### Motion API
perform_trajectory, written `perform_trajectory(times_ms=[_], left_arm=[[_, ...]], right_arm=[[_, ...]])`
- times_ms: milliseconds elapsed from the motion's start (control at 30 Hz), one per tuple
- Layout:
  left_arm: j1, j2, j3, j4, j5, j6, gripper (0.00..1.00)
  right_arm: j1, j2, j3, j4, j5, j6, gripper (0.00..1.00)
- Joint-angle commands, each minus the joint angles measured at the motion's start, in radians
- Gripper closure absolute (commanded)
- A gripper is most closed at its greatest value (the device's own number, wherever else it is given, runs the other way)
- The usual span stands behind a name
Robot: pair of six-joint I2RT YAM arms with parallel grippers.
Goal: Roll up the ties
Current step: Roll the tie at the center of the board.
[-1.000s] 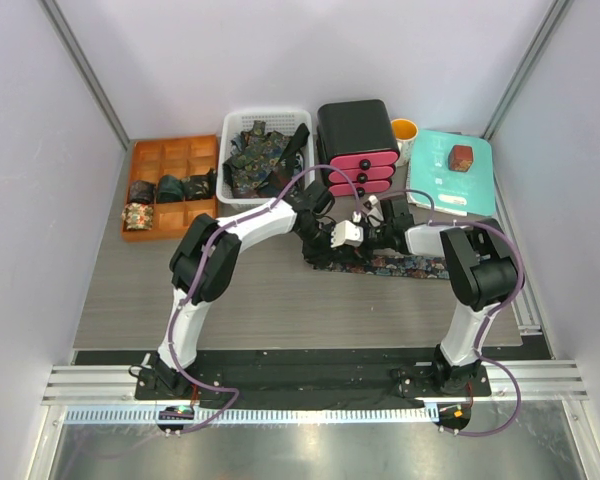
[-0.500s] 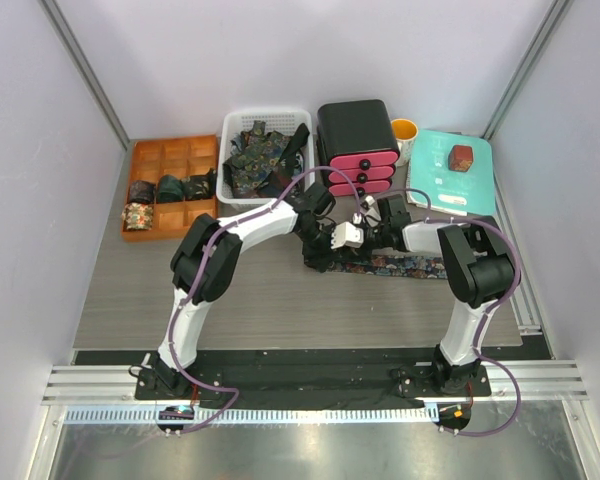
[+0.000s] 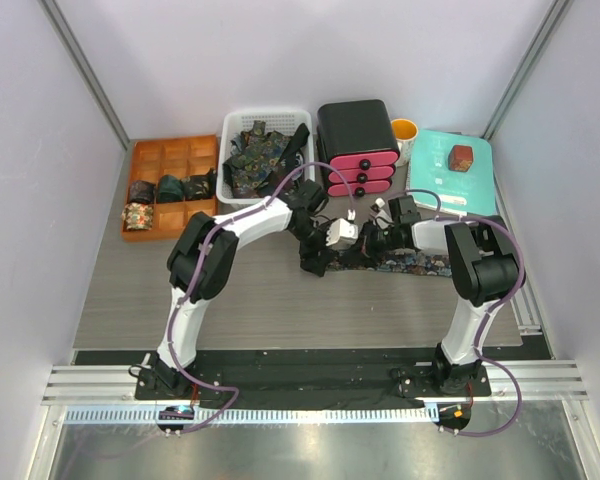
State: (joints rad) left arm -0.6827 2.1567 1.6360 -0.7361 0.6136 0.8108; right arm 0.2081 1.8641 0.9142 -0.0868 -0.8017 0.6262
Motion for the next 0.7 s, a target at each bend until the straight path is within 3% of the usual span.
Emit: perform_trajectory(times_ms=[0, 200, 367, 667], left_arm=[[0.038, -0.044, -0.019, -0.01, 0.015, -0.03, 0.25], [0.051, -0.075, -0.059, 0.128, 0.044, -0.084, 0.2], [0.046, -0.057, -0.039, 0.152, 0.072, -0.097, 0.18], [0.008, -0.089, -0.091, 0.26, 0.061, -0.081, 0.04]], right_arm=[[-0.035, 0.03, -0.014, -0.113, 0.121, -0.109, 0.99], [-0.045, 0.055, -0.006, -0.139, 0.144, -0.16, 0.99], [-0.047, 0.081, 0.015, -0.145, 0.15, -0.168, 0.99], [-0.047, 0.087, 0.045, -0.172, 0.145, -0.184, 0.99]])
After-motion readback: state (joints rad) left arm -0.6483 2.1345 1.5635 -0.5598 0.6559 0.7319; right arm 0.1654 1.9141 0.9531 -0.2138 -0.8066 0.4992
